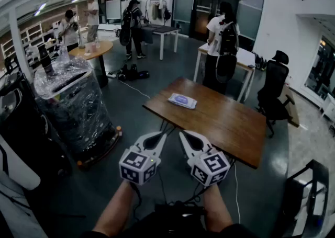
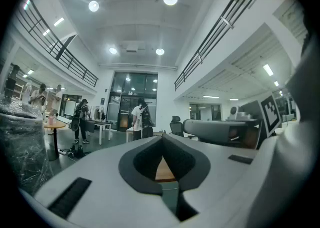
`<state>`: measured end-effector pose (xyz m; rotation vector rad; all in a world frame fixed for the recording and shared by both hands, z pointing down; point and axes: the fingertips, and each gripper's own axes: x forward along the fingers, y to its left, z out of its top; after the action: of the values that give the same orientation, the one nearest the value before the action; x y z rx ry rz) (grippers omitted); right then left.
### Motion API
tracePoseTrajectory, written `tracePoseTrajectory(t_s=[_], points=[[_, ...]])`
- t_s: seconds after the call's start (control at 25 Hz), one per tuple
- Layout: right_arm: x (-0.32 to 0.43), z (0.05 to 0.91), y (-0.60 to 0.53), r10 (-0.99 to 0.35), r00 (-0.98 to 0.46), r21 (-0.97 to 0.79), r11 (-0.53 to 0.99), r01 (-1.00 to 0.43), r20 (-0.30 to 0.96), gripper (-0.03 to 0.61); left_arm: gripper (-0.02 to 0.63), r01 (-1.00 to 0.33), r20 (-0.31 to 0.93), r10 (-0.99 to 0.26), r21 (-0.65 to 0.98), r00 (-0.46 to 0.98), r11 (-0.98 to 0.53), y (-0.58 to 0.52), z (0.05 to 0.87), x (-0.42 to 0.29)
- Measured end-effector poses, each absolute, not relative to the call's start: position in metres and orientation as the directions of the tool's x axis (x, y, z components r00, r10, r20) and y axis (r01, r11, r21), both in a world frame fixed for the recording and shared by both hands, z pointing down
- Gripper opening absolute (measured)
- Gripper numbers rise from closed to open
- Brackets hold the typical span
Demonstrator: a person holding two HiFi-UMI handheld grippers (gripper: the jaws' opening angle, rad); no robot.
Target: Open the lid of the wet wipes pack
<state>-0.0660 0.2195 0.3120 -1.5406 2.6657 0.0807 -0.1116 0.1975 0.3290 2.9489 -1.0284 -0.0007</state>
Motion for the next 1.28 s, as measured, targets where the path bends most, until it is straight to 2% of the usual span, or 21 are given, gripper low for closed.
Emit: tracePoseTrajectory(t_s=[0.72,1.28], points=[[-0.054,0.339,0.216,-0.868,-0.495,-0.007,0.495,-0.869,-0.041,0.009,0.006,-0.624,0.038,-0.623,0.032,0.781,-0.78,0.191,0.351,-0.1],[0.008,0.36,0.122,-0.814,-0.58,-0.047,0.581,-0.813,-0.029,0.009,0.006,-0.684,0.103,-0.679,0.019,0.727,-0.729,0.101,0.376,-0.04]])
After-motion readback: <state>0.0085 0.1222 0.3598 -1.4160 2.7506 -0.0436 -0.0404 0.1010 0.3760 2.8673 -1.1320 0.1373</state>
